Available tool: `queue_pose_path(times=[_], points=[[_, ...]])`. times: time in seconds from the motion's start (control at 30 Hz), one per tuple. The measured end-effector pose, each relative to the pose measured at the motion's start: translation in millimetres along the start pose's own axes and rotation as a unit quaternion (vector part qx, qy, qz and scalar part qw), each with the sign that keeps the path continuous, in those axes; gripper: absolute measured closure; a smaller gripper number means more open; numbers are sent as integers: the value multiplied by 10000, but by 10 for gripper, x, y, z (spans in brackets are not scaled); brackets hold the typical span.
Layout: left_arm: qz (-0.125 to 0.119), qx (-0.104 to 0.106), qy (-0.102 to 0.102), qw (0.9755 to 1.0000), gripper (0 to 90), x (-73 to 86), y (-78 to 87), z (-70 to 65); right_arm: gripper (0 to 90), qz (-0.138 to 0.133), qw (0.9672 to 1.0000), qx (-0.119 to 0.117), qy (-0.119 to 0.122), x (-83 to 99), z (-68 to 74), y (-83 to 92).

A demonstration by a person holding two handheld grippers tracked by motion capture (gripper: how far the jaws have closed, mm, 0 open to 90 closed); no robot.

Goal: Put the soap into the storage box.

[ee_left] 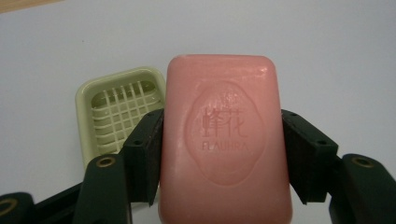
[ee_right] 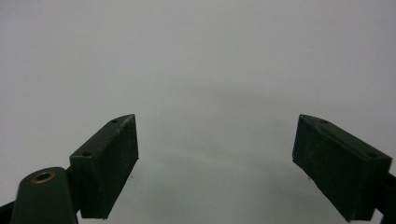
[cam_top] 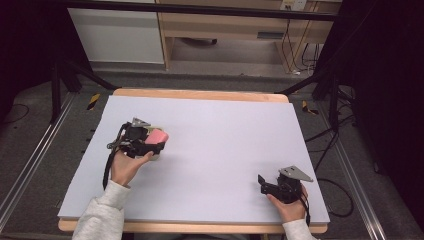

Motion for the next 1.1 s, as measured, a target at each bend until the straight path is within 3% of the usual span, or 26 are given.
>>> queue_pose_path(times=[0.53,0.77,1.1], points=[[25,-245,248,9994,373,24,-143,201,149,6,10000,-13,3,1,0,-1],[59,-281,356,9990,372,44,-208,303,150,20,10000,-16,20,1,-1,-3],[89,-287,456,9985,373,81,-339,343,150,23,10000,-9,30,2,-3,-6]])
Point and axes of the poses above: each handheld gripper's, and its own axes: y roughly backward along the jaws, x roughly out of its underside, z roughly to its left, the point moved 5 cm from there along -y, roughly forward along the jaws, and after that the axes turned 13 degrees about -x, right-handed, at the moved point
